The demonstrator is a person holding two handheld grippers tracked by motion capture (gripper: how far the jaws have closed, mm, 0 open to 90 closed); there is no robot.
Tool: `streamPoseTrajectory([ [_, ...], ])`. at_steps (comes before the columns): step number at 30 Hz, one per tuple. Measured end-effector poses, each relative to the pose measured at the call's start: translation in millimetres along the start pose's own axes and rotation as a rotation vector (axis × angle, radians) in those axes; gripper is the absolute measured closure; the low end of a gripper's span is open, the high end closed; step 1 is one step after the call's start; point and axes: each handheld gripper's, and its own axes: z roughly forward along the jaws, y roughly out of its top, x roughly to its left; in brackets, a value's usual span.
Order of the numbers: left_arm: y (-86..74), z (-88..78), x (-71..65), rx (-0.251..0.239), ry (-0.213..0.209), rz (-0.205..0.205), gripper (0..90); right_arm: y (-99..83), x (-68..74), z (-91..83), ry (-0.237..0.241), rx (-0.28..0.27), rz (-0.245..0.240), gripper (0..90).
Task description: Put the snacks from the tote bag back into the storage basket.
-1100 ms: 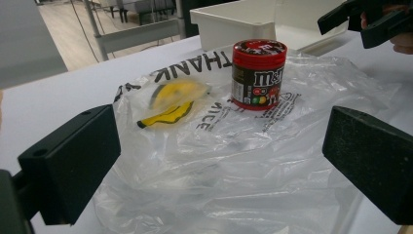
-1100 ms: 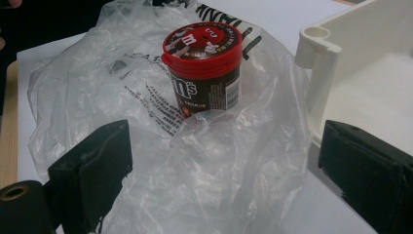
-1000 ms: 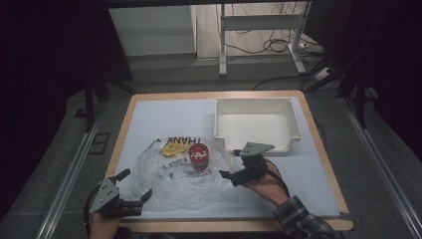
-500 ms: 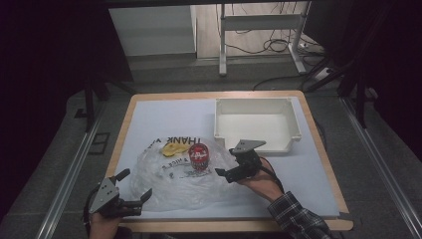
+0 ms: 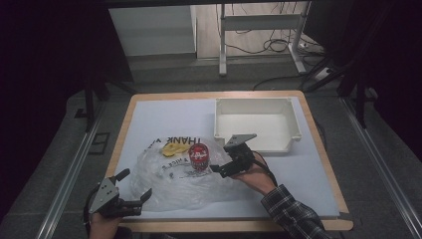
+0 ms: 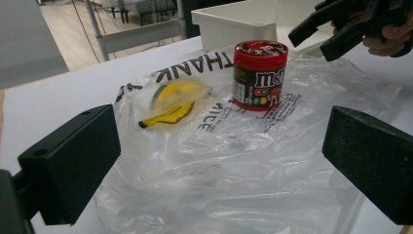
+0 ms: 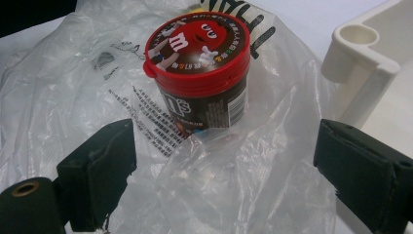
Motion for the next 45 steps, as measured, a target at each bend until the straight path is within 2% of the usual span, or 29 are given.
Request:
streamPoseTrajectory([
  [4,0.1,0.0,-0.2,0.000,0.000,0.001,0.3,4.2,-0.2,2.8,-0.002,0.017,-0.008,8.9],
  [12,0.1,-0.1,-0.2,0.000,0.000,0.003,0.3,14.9,3.1,10.9,-0.010,0.065,-0.053,12.5],
  [23,0.0,-0.1,-0.4,0.001,0.002,0.006,0.4,29.0,7.7,24.7,-0.007,0.146,-0.082,17.1],
  [24,0.0,0.0,-0.5,0.002,0.001,0.006,0.4,31.6,8.9,28.0,-0.008,0.165,-0.087,17.6],
  [36,0.1,-0.1,-0.6,0.002,0.002,0.008,0.5,45.8,12.6,46.1,0.002,0.230,-0.116,18.2],
  [45,0.0,-0.1,-0.6,0.001,0.001,0.008,0.5,51.3,14.7,58.2,-0.011,0.273,-0.142,18.4],
])
